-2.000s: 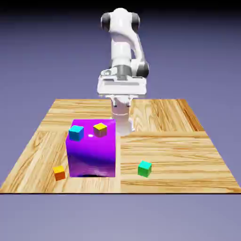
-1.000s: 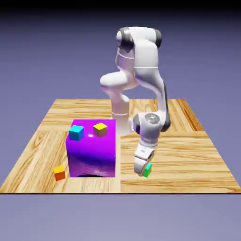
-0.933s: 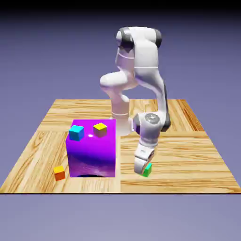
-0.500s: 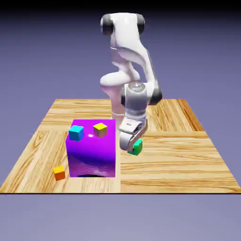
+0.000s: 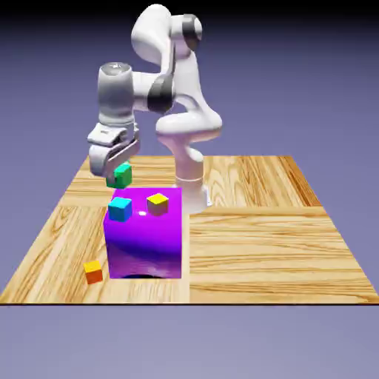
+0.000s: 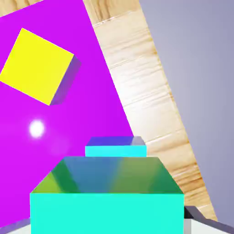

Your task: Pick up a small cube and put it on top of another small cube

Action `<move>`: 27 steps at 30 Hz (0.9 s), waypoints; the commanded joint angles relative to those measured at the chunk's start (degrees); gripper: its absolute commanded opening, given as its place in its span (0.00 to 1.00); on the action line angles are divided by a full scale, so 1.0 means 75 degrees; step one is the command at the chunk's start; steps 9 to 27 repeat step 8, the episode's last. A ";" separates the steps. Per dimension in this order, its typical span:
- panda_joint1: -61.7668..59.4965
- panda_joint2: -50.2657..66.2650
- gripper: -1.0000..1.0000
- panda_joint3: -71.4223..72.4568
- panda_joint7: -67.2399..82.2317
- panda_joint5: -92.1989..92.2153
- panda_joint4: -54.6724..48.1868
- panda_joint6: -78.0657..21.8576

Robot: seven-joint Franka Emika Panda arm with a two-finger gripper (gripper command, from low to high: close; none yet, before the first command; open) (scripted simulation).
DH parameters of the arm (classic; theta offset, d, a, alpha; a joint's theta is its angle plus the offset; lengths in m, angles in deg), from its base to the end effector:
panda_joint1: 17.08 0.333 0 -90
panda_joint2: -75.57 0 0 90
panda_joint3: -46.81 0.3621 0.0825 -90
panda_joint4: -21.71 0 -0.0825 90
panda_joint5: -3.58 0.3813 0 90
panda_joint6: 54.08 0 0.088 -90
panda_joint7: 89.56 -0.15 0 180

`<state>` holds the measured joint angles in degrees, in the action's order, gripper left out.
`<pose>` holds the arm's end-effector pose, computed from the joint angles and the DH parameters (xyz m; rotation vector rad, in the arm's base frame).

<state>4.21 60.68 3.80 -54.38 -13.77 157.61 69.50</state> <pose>0.4162 -0.1950 0.3995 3.0100 0.6468 -0.0643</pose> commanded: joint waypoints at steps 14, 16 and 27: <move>-0.0001 -0.0615 1.00 0.0356 -0.0164 -0.0139 -0.0762 -0.1318; -0.0001 -0.0615 1.00 0.0356 -0.0164 -0.0139 -0.0762 -0.1318; -0.0001 -0.0615 1.00 0.0356 -0.0164 -0.0139 -0.0762 -0.1318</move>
